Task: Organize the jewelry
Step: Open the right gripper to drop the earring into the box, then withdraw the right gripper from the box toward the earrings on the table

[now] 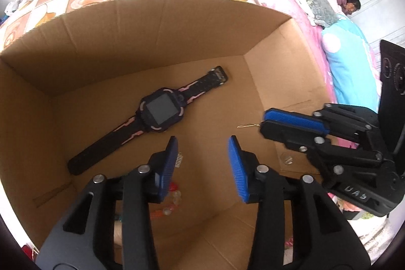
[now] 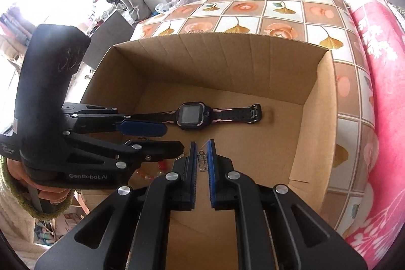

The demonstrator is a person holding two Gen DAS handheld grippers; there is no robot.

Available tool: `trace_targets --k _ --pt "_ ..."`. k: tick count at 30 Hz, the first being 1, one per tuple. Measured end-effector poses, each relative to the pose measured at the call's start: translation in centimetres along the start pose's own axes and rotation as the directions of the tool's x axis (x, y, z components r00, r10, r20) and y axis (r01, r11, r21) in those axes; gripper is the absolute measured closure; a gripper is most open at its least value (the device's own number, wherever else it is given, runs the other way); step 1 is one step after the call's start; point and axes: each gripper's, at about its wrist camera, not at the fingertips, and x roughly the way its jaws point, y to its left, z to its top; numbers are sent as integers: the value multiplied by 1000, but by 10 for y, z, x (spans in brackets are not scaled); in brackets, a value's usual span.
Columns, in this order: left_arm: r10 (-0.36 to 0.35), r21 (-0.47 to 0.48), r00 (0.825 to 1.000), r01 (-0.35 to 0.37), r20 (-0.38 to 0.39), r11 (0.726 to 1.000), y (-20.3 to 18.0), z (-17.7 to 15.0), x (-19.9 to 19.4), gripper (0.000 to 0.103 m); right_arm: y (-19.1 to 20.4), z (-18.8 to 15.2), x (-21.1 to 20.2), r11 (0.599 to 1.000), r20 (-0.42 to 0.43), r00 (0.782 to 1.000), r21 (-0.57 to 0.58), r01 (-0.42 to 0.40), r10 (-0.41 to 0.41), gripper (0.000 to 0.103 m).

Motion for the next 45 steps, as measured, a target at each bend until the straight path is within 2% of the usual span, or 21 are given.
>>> trace_targets --k 11,13,17,22,23,25,26,28,30,31,35,37,39,40,42,45 --pt "36 2 995 -37 97 999 -2 -10 -36 48 3 -1 -17 1000 28 1000 9 -5 5 94" --pt "36 3 993 -37 109 999 -3 -13 -42 48 6 -2 -18 1000 25 1000 9 -6 6 81" --pt "44 4 989 -45 142 999 -6 -23 -56 48 10 -4 -21 1000 40 999 9 20 -21 79" --pt "46 30 972 -54 232 998 -14 -46 -92 48 22 -22 -60 1000 155 988 12 20 -21 78" --pt "51 41 965 -64 256 997 -16 -54 -101 46 26 -28 -69 1000 186 982 14 22 -24 76" --pt "56 72 948 -83 314 994 -20 -75 -122 38 35 -47 -92 1000 262 965 9 23 -24 56" --pt "59 83 940 -92 337 992 -22 -84 -130 34 41 -61 -105 1000 310 950 7 26 -27 52" --pt "65 112 921 -117 385 987 -26 -114 -148 28 48 -85 -121 1000 371 928 6 24 -25 36" --pt "68 118 909 -127 412 985 -25 -139 -159 19 53 -110 -132 1000 416 909 16 12 -17 28" --pt "77 108 903 -134 424 985 -24 -155 -163 18 54 -122 -135 1000 427 904 24 1 -11 24" --pt "128 46 887 -165 445 985 -14 -204 -161 12 53 -166 -127 997 408 913 79 -12 -21 15" --pt "149 -8 889 -161 432 987 -4 -222 -149 12 47 -182 -111 990 362 928 133 48 -94 14" --pt "174 -84 903 -153 393 985 10 -239 -124 12 37 -193 -87 973 291 938 185 138 -188 14" --pt "208 -129 911 -172 356 977 18 -244 -109 12 31 -196 -77 962 257 939 208 177 -228 14" --pt "251 -180 919 -203 305 962 29 -253 -84 12 22 -199 -61 947 216 938 235 220 -271 14" --pt "313 -216 910 -260 272 941 41 -259 -61 12 9 -199 -43 916 166 921 261 304 -353 14"
